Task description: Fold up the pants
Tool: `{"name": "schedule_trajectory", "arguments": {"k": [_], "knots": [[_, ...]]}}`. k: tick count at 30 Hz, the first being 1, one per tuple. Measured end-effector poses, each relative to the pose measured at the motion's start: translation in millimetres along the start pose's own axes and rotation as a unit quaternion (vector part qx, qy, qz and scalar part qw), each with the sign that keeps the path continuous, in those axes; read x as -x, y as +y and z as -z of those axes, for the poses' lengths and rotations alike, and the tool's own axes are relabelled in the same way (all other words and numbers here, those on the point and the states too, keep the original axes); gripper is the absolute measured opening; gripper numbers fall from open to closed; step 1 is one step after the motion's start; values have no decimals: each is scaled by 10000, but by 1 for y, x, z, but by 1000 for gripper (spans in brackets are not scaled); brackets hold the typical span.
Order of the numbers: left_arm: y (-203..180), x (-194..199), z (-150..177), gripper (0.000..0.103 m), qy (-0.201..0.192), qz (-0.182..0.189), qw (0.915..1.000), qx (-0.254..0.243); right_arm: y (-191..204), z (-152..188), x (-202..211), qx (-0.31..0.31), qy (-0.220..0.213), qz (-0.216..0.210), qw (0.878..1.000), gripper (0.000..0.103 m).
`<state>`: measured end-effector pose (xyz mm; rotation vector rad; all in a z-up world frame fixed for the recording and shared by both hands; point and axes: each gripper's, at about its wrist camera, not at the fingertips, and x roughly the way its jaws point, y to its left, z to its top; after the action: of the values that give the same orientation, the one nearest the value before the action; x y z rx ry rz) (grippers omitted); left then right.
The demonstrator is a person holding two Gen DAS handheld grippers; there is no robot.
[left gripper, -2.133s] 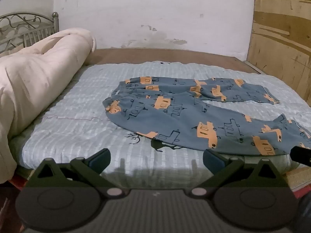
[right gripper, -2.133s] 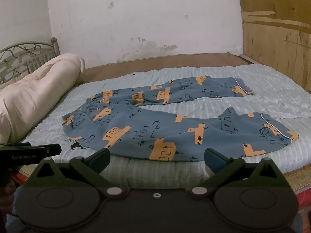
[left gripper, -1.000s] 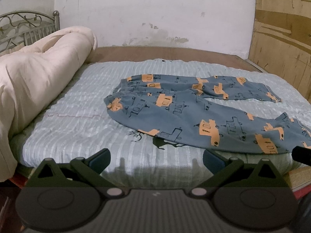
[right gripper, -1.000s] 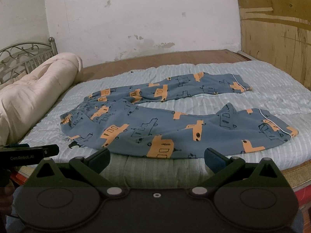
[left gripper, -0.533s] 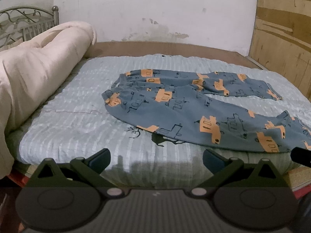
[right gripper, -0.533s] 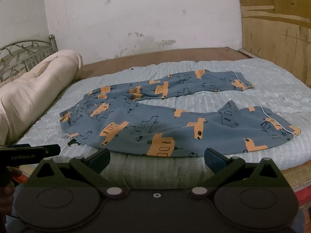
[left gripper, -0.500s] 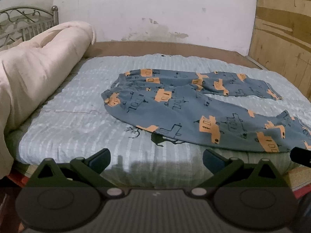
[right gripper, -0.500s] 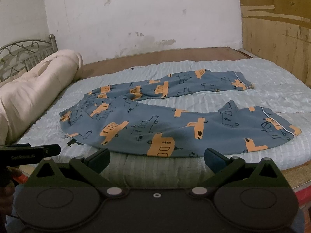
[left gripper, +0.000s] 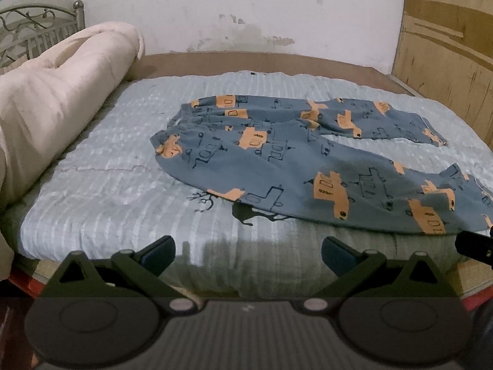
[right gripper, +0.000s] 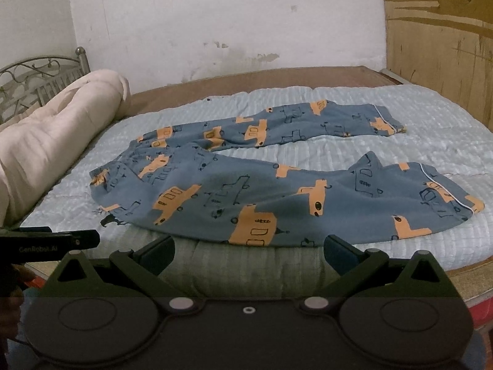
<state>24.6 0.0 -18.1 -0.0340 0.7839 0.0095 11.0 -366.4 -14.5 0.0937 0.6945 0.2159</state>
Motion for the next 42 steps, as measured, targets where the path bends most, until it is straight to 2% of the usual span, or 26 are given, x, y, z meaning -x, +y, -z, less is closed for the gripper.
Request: {"name": "schedule_trajectory", "arguments": {"k": [10, 20, 23, 26, 28, 35, 37, 39, 42], "knots": [[3, -7, -9, 103, 114, 182, 9998, 10, 0, -2, -3, 71, -8, -54, 10000, 102], [2, -19, -30, 103, 20, 329, 9994, -117, -5, -13, -10, 274, -194, -461, 9984, 102], [7, -24, -41, 103, -87, 482, 9988, -10, -5, -21, -13, 445, -354, -523, 9970, 102], [20, -32, -63, 103, -359, 673, 9967, 277, -9, -37, -20, 695, -561, -728, 9933, 102], [24, -41, -82, 103, -521, 585, 9968, 174, -13, -53, -29, 943, -626, -912, 9894, 102], [44, -106, -173, 103, -732, 322, 9955, -513, -45, -134, -107, 1413, -193, -1639, 9761, 102], [50, -135, -196, 103, -754, 114, 9947, -687, -52, -158, -134, 1572, -181, -1663, 9733, 102], [56, -166, -217, 103, -626, 98, 9942, -869, -56, -183, -168, 1811, -164, -1664, 9692, 102], [63, -210, -243, 103, -379, -107, 9959, -816, -64, -217, -225, 1947, -1, -1614, 9675, 99]]}}
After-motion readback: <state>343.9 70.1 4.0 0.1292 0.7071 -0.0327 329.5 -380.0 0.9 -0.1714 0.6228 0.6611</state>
